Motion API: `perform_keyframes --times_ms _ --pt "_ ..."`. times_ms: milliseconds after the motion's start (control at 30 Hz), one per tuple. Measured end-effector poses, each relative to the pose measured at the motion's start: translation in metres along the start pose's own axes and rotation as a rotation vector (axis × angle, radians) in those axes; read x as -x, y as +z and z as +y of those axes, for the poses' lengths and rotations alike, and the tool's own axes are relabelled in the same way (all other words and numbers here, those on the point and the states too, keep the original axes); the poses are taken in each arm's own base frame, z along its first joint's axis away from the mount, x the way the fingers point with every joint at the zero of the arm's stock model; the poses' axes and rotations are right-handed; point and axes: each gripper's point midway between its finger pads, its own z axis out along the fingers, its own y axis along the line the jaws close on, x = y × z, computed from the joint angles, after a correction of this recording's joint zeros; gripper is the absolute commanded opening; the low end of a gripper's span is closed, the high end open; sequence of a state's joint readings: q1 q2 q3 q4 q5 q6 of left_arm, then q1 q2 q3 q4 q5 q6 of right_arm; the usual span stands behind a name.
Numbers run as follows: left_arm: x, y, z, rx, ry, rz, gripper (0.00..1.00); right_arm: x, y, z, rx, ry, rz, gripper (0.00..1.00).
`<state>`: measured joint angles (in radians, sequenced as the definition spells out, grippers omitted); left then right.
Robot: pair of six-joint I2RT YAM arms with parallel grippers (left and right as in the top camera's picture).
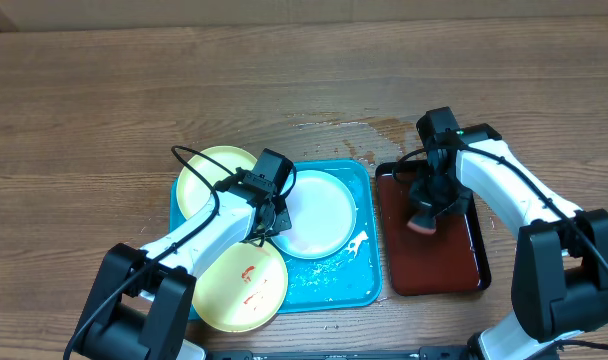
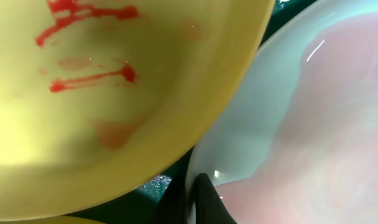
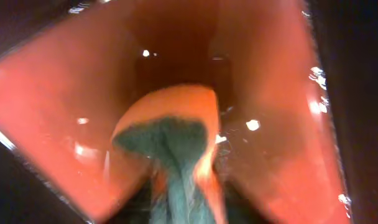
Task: Clean dirty plates on tray and stack at the side
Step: 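Carry the sponge with the right gripper back onto the dark tray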
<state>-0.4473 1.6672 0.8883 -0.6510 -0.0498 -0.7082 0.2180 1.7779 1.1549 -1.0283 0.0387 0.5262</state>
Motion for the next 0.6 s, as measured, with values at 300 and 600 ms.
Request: perform_keyframes --times_ms 300,600 --pt "0.0 0.0 0.0 0.0 0.0 0.0 0.04 -0.005 -0.006 -0.003 -0.019 -0.03 0.025 0.82" --pt "0.0 -0.001 -0.001 -0.001 0.001 0.001 0.05 0.047 -0.139 0.003 0.05 -0.01 -0.174 0.84"
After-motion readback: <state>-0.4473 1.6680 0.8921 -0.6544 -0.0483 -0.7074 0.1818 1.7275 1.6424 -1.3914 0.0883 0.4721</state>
